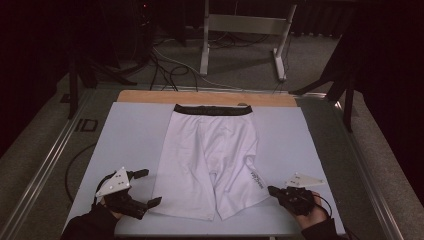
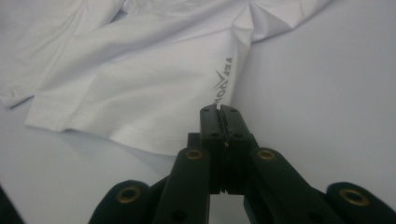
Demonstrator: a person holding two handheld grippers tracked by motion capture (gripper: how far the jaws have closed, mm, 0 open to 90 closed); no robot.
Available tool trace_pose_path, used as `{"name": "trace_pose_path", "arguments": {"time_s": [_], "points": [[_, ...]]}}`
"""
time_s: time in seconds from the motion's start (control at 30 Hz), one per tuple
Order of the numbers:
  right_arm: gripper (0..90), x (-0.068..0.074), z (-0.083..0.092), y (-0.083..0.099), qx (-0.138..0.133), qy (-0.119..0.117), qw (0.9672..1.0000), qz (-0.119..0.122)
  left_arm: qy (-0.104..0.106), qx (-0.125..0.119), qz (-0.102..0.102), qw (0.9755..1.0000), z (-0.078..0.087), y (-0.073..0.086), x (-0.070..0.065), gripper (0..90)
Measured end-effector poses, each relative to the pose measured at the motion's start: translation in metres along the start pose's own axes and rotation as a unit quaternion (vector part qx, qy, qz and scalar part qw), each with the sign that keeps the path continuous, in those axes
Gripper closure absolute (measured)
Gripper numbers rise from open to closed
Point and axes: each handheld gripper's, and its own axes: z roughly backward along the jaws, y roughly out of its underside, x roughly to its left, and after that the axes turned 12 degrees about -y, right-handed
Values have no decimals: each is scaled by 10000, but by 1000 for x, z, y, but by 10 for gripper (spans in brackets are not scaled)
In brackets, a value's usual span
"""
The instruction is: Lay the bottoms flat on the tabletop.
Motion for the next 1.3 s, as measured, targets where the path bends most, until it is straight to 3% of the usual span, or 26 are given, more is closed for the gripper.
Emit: {"name": "trace_pose_path", "arguments": {"time_s": [0.37, 0.6, 0.63, 0.67, 0.7, 0.73, 0.77, 0.8, 0.83, 0.87, 0.9, 1.07, 1.3], "points": [[893, 13, 24, 22, -105, 195, 9992, -321, 25, 8, 1, 10000, -1, 0, 0, 4], [876, 17, 29, 27, -152, 177, 9990, -394, 39, 25, -18, 10000, -1, 0, -1, 4], [700, 18, 32, 27, -266, 172, 9985, -447, 42, 33, -13, 10000, -2, 0, -1, 4], [700, 18, 32, 27, -266, 172, 9985, -447, 42, 33, -13, 10000, -2, 0, -1, 4], [521, 18, 35, 26, -453, 228, 9979, -407, 53, 40, -11, 10000, -2, 0, -1, 4], [521, 18, 35, 26, -453, 228, 9979, -407, 53, 40, -11, 10000, -2, 0, -1, 4], [388, 15, 37, 25, -610, 284, 9968, -427, 51, 41, -22, 10000, -2, -1, -2, 4], [388, 15, 37, 25, -610, 284, 9968, -427, 51, 41, -22, 10000, -2, -1, -2, 4], [256, 11, 37, 23, -775, 363, 9955, -403, 48, 38, -34, 10000, -1, -1, -2, 4], [256, 11, 37, 23, -775, 363, 9955, -403, 48, 38, -34, 10000, -1, -1, -2, 4], [183, 7, 38, 21, -933, 208, 9950, -299, 57, 32, -32, 10000, -2, -2, -3, 4], [142, -1, 32, 15, -1001, 266, 9944, -200, 121, 53, -49, 9999, -3, -4, -7, 4], [150, -7, 20, 4, -1069, 38, 9942, 146, 126, 32, -98, 9999, -3, -6, -9, 4]]}}
